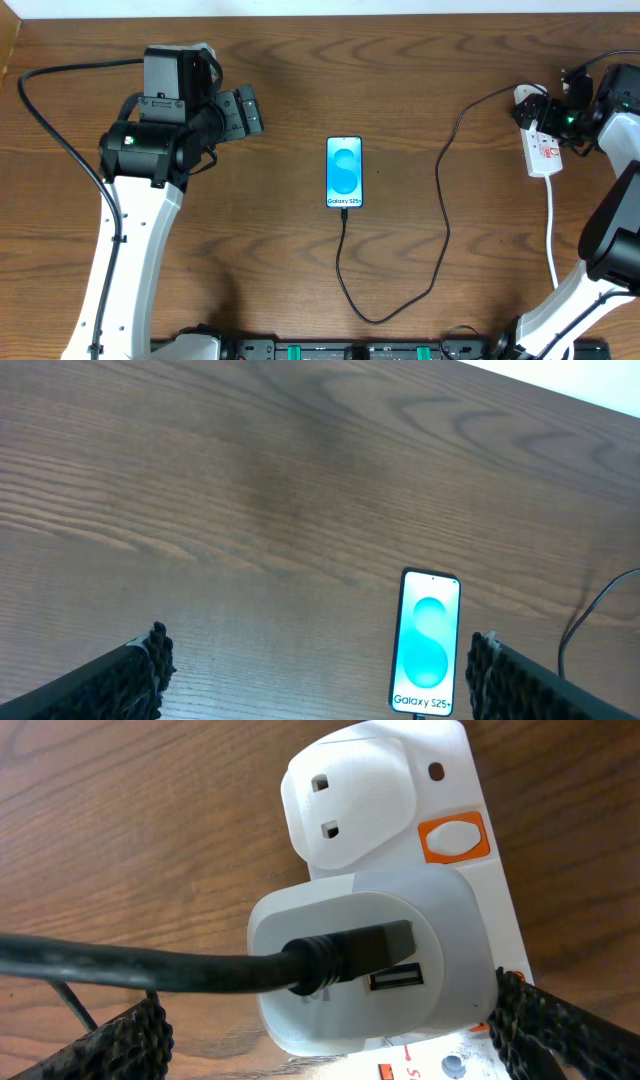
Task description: Plug charger to phone and switch on socket
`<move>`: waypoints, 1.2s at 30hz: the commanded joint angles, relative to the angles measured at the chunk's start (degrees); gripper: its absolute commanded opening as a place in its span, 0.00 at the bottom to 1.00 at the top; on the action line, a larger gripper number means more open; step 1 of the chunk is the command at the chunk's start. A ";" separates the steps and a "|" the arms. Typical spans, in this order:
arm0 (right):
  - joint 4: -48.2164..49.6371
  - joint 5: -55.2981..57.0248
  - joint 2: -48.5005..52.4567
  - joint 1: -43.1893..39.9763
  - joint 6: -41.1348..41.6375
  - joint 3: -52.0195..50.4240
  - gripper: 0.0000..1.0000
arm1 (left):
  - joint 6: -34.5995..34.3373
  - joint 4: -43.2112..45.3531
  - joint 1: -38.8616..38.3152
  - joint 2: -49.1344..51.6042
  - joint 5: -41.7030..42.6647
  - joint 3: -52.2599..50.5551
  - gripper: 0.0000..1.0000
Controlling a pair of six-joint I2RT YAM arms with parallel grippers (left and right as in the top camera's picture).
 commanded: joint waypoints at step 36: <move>2.99 -7.32 0.72 4.50 2.99 -3.89 0.99 | 0.74 -0.15 0.42 0.07 -0.74 0.02 0.95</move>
